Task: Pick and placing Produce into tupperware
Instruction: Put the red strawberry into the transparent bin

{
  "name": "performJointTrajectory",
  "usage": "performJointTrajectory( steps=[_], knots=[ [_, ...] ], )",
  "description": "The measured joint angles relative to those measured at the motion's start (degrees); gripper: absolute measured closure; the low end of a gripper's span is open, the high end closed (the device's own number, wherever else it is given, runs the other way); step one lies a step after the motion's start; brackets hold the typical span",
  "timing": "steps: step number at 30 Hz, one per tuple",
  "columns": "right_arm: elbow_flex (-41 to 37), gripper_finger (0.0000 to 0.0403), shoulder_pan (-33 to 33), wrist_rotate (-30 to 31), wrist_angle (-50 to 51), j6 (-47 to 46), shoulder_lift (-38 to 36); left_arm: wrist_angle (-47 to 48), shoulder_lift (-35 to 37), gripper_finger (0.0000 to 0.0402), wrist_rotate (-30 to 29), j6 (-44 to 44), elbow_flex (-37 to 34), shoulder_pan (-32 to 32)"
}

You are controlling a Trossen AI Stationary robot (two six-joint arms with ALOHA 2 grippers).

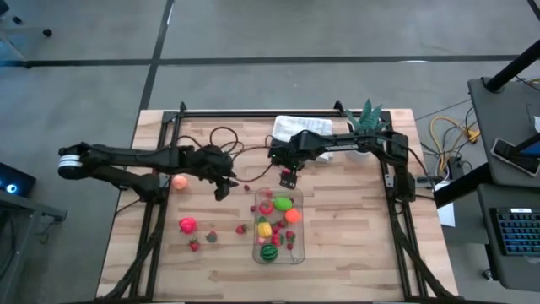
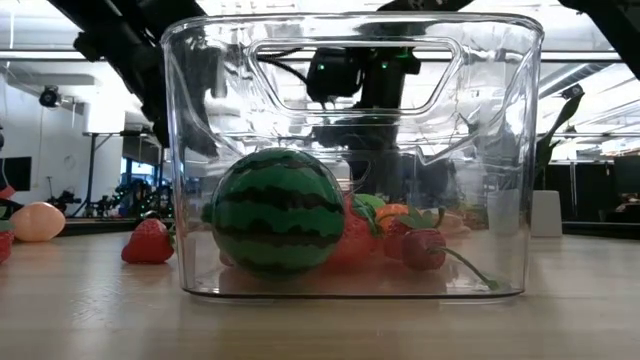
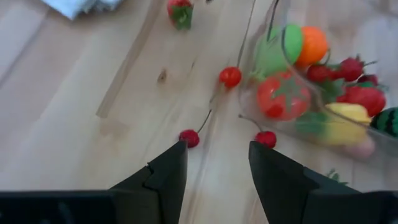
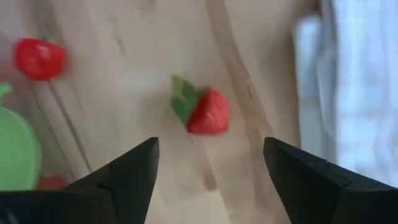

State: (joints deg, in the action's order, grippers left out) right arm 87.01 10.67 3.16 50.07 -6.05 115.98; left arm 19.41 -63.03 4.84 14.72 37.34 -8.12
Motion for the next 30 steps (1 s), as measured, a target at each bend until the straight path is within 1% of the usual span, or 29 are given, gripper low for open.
performJointTrajectory(
  steps=[6,9,11,13,16,18,19,25,30],
  knots=[
    [0.0,0.0128,0.1,1.0,-3.5,7.4,-0.2,0.0,3.2,0.0244,-0.4,0.0,-0.2,0.0],
    [0.0,0.0135,0.6,1.0,-2.7,10.9,-0.2,0.1,3.3,0.0244,-0.4,0.0,-0.2,0.0],
    [-0.1,0.0139,1.4,1.0,-1.9,11.5,-0.1,0.1,3.1,0.0244,-0.4,0.0,-0.2,0.0],
    [0.0,0.0142,3.0,0.4,-0.1,7.3,-0.1,0.1,2.4,0.0244,-0.4,0.0,-0.2,0.0],
    [1.4,0.0147,6.1,-7.0,3.4,-2.0,0.2,0.1,1.5,0.0244,-0.4,-0.3,-0.2,0.0],
    [2.3,0.0147,7.6,-11.8,4.4,-4.8,-0.8,0.1,0.9,0.0244,-0.4,-0.5,-0.2,0.0],
    [2.9,0.0146,7.8,-12.9,4.8,-5.6,-1.5,0.1,0.5,0.0244,-0.4,-0.5,-0.2,0.0],
    [3.7,0.0143,8.1,-12.0,6.2,-8.6,-2.7,0.1,-1.4,0.0244,-0.5,-2.7,-0.3,0.0],
    [3.6,0.0143,7.6,-10.6,5.1,-9.4,0.9,0.0,-2.7,0.0244,-0.8,-3.5,-0.1,0.0]
  ],
)
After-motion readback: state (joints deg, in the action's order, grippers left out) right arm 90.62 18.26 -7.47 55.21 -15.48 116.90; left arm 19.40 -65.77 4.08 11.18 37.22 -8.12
